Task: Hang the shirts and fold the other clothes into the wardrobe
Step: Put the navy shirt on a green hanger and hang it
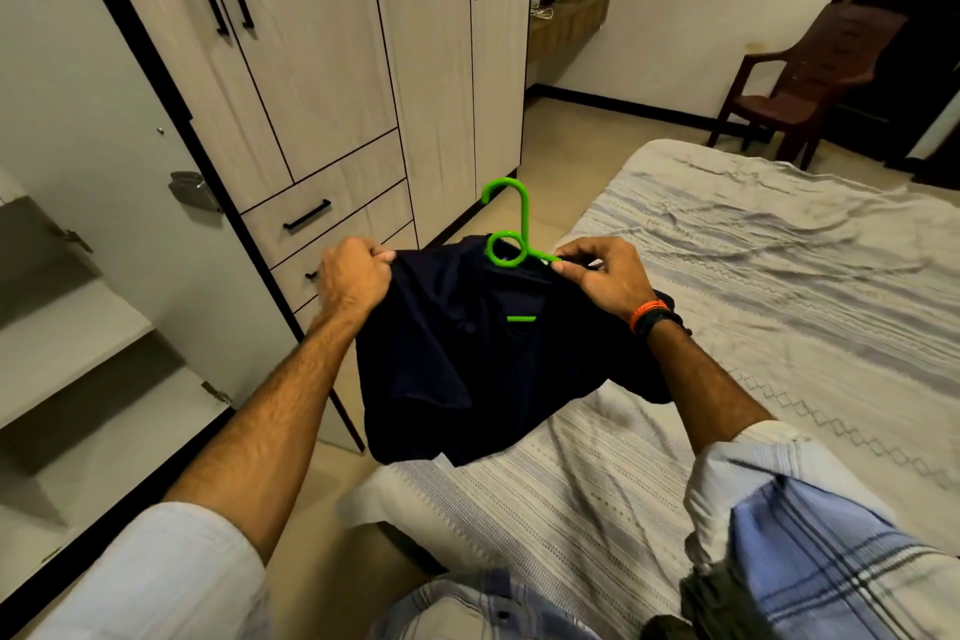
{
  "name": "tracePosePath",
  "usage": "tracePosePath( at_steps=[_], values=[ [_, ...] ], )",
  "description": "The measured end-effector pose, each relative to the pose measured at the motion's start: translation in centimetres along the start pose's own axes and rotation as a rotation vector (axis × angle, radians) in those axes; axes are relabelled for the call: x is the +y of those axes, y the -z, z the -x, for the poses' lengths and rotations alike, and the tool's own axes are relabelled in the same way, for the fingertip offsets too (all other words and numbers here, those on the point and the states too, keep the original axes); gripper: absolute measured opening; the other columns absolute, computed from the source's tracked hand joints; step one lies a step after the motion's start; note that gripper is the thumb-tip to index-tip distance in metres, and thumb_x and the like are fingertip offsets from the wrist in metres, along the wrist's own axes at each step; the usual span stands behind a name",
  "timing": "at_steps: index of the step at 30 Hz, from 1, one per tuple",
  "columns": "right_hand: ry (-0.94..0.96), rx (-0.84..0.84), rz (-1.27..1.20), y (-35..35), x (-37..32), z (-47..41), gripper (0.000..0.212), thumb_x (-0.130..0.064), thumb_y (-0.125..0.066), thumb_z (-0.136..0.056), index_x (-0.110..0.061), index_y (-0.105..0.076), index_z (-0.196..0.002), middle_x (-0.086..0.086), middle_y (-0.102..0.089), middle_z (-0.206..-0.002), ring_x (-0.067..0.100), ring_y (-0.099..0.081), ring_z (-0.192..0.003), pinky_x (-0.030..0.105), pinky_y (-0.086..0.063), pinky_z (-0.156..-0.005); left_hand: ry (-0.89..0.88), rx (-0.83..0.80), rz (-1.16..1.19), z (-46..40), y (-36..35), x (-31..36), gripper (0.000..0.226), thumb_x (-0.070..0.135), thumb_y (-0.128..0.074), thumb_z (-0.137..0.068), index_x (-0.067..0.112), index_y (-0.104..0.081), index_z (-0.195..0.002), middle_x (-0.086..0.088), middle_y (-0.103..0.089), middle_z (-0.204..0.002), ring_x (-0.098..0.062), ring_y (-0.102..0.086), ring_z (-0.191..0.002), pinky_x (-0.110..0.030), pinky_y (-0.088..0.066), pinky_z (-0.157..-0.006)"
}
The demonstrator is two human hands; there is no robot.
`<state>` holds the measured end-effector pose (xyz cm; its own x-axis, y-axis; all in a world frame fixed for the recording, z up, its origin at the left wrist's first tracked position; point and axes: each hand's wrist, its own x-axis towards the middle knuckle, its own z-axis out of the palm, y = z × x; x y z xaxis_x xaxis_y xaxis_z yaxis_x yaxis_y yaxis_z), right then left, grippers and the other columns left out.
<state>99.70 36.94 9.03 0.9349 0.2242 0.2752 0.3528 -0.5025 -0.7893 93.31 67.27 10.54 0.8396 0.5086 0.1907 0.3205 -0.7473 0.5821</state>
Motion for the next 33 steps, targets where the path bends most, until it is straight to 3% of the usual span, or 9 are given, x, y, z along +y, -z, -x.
tracePosePath(
  at_steps=[4, 8, 10, 14, 18, 24, 29, 31, 33],
  values=[
    [-0.012, 0.021, -0.006, 0.4, 0.1, 0.1, 0.006, -0.017, -0.079, -0.081, -0.017, -0.077, -0.087, -0.009, -0.070, -0.078, 0.010, -0.064, -0.078, 0.025, -0.050, -0.073, -0.010, -0.064, -0.153, -0.1, -0.2, 0.3, 0.017, 0.017, -0.064, -0.091, 0.013, -0.070, -0.106, -0.009, -0.071, -0.106, -0.028, -0.064, -0.100, -0.044, -0.052, -0.090],
    [-0.021, 0.014, -0.024, -0.3, -0.3, 0.1, 0.007, -0.017, -0.079, -0.080, -0.016, -0.077, -0.086, -0.009, -0.070, -0.077, 0.006, -0.062, -0.075, 0.017, -0.047, -0.068, -0.219, -0.243, 0.110, 0.7, -0.8, 2.9, 0.021, 0.026, -0.069, -0.091, 0.014, -0.072, -0.107, -0.003, -0.073, -0.103, -0.015, -0.065, -0.095, -0.026, -0.048, -0.087],
    [-0.026, 0.015, -0.045, -0.3, -0.5, 0.1, 0.007, -0.016, -0.079, -0.081, -0.015, -0.077, -0.088, -0.007, -0.070, -0.077, 0.003, -0.061, -0.073, 0.010, -0.044, -0.065, -0.244, -0.298, 0.089, 0.9, -1.2, 3.5, 0.020, 0.029, -0.071, -0.089, 0.015, -0.074, -0.102, -0.002, -0.073, -0.099, -0.015, -0.065, -0.092, -0.027, -0.048, -0.085],
    [-0.015, 0.003, -0.071, -0.2, -0.5, 0.2, 0.007, -0.015, -0.080, -0.080, -0.016, -0.076, -0.086, -0.005, -0.071, -0.078, 0.004, -0.061, -0.072, 0.011, -0.046, -0.068, -0.268, -0.230, 0.002, 0.6, -1.1, 3.0, 0.021, 0.039, -0.072, -0.086, 0.021, -0.075, -0.097, 0.001, -0.073, -0.094, -0.018, -0.065, -0.091, -0.034, -0.052, -0.082],
    [-0.038, 0.013, -0.119, 0.1, -0.1, 0.2, 0.007, -0.013, -0.080, -0.080, -0.017, -0.076, -0.084, -0.005, -0.071, -0.077, 0.006, -0.061, -0.072, 0.018, -0.047, -0.071, -0.258, -0.247, -0.039, -0.2, -0.3, 1.8, 0.025, 0.043, -0.065, -0.091, 0.022, -0.076, -0.098, 0.001, -0.071, -0.089, -0.018, -0.063, -0.084, -0.031, -0.045, -0.071],
    [-0.076, 0.024, -0.166, 0.0, 0.4, 0.2, 0.011, -0.010, -0.080, -0.079, -0.019, -0.074, -0.082, -0.004, -0.069, -0.074, 0.007, -0.058, -0.069, 0.020, -0.046, -0.071, -0.065, -0.191, 0.021, -1.4, -0.7, 0.3, 0.024, 0.032, -0.056, -0.099, 0.014, -0.067, -0.110, -0.004, -0.071, -0.105, -0.020, -0.063, -0.099, -0.034, -0.047, -0.085],
    [-0.105, 0.037, -0.181, 0.0, 0.6, -0.3, 0.008, -0.011, -0.080, -0.079, -0.014, -0.076, -0.086, 0.003, -0.069, -0.076, 0.010, -0.058, -0.069, 0.023, -0.048, -0.072, -0.057, -0.319, -0.043, -1.7, -0.3, 0.4, 0.029, 0.032, -0.057, -0.098, 0.012, -0.059, -0.077, 0.000, -0.054, -0.071, -0.018, -0.052, -0.075, -0.031, -0.041, -0.071],
    [-0.108, 0.069, -0.168, 0.1, 0.8, -0.5, 0.009, -0.014, -0.081, -0.078, -0.016, -0.076, -0.085, 0.005, -0.071, -0.080, 0.012, -0.060, -0.072, 0.028, -0.049, -0.074, -0.030, -0.304, -0.004, -1.5, 0.1, 0.4, 0.037, 0.037, -0.061, -0.095, 0.013, -0.052, -0.067, 0.001, -0.049, -0.065, -0.014, -0.047, -0.063, -0.029, -0.040, -0.064],
    [-0.117, 0.121, -0.159, 0.4, 1.0, -0.7, 0.009, -0.017, -0.081, -0.078, -0.020, -0.076, -0.084, 0.003, -0.072, -0.080, 0.013, -0.061, -0.073, 0.029, -0.050, -0.075, -0.011, -0.237, 0.091, -1.6, -0.1, 0.0, 0.036, 0.042, -0.068, -0.088, 0.014, -0.056, -0.070, 0.000, -0.054, -0.069, -0.013, -0.051, -0.065, -0.030, -0.043, -0.064]
  ],
)
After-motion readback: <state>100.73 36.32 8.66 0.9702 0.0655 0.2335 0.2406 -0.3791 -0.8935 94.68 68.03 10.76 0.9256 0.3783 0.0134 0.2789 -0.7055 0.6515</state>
